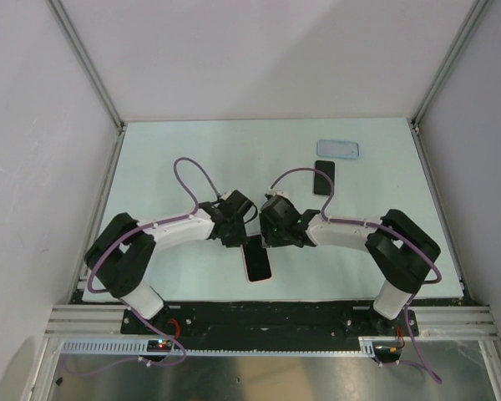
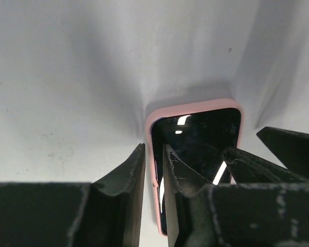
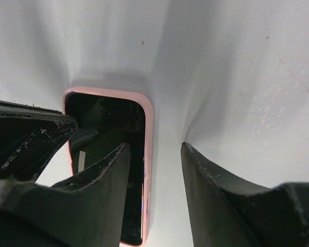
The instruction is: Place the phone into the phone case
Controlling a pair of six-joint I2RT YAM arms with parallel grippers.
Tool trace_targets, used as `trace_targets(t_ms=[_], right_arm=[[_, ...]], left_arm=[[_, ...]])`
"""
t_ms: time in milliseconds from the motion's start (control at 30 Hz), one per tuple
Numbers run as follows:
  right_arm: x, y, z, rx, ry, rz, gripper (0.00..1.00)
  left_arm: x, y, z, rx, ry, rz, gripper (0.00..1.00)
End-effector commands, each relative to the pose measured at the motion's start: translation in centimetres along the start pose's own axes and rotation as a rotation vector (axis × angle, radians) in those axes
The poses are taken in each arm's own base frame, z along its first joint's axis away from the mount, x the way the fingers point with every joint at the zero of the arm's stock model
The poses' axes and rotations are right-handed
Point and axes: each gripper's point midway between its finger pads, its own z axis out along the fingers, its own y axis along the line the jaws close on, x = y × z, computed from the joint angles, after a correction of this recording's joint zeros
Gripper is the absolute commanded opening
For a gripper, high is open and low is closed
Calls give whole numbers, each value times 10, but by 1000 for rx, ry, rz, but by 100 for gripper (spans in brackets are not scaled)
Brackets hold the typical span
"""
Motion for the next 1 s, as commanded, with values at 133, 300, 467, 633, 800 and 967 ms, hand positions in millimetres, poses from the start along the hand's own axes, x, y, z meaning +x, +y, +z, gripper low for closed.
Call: trace_targets(t_ms=[133,300,467,633,800,967], right_arm=[[-5,1,5,57,-22,-17,43],[1,-3,7,87,-14,-28,42],[10,-5,12,111,1,-40,41],[17,-9,16,139,9,-50,40],[23,-16,19,152,16,-45,38],[25,-24,20,153,18,-29,35]], left_arm=[[-2,6,15,-47,3,38,20],[12,23,23,-108,40,54,18],[27,32,31,-172,65,80,15],[42,32,42,-216,98,88,9],[50,22,52,-226,120,78,3],[61,13,61,-228,148,58,0]])
